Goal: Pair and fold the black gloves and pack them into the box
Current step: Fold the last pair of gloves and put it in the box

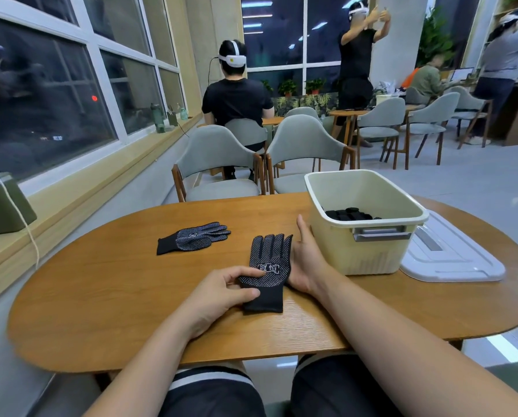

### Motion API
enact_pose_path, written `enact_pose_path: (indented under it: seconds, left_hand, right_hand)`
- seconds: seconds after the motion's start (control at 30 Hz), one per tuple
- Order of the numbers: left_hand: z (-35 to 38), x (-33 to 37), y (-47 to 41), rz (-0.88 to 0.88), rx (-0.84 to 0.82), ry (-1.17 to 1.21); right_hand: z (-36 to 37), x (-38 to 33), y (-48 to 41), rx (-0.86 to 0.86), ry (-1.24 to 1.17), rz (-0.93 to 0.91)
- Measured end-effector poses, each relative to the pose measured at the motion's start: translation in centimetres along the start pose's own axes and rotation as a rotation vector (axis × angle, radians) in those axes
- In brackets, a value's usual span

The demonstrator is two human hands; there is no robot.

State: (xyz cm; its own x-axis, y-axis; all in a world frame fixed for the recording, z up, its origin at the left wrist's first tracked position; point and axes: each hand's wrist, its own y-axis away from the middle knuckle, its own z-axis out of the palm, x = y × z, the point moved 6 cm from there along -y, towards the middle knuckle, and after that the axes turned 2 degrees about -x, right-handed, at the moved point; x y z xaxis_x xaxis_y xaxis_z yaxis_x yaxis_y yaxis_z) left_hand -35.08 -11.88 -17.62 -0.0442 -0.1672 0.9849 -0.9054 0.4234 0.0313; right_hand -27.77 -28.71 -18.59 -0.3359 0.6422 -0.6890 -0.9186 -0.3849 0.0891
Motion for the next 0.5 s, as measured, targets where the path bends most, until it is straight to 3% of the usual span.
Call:
enact_pose_path:
  seconds: [0.13, 0.3, 0.5]
  left_hand:
    - [0.0, -0.2, 1.0, 0.012, 0.051, -0.070]
    - [-0.6, -0.6, 0.7, 0.085, 0.194, -0.384]
    - [-0.9, -0.2, 1.3, 0.196, 0.280, -0.540]
  right_hand:
    - [-0.2, 0.0, -0.1, 0.028, 0.027, 0.000]
    - [-1.4, -0.9, -0.6, 0.204, 0.024, -0.129]
    - [-1.6, -2.1, -0.3, 0.284, 0.307, -0.296]
